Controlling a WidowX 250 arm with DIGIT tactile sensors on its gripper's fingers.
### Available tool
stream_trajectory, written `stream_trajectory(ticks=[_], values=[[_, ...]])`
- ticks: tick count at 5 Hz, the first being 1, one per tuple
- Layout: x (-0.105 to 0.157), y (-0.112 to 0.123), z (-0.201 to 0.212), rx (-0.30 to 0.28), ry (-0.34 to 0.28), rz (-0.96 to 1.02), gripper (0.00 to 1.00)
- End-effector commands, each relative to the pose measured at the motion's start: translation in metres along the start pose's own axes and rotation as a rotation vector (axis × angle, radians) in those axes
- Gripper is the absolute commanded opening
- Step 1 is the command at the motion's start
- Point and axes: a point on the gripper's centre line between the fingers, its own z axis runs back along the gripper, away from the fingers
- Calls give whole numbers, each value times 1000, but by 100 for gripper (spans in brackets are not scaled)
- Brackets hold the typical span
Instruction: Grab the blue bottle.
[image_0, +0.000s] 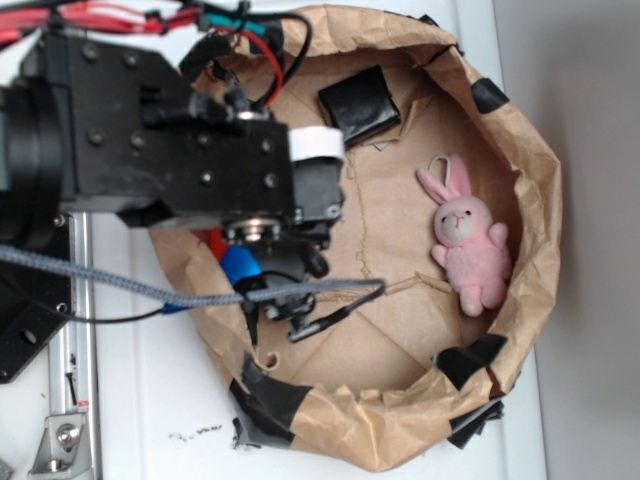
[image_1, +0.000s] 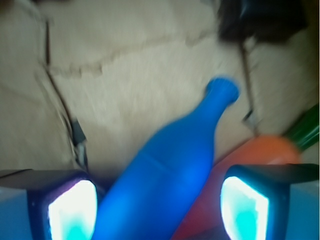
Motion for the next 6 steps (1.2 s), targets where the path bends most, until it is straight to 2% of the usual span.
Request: stream_trajectory(ticks=[1,2,3,5,6], values=[[-4,2,-14,-60,-23,-65,100],[18,-2,-11,-46,-88,-132,100],[38,-3,-3,-37,-105,-127,100],[39,-10,31,-58,-141,-149,100],[37,-8,44,-47,-134,-191,100]])
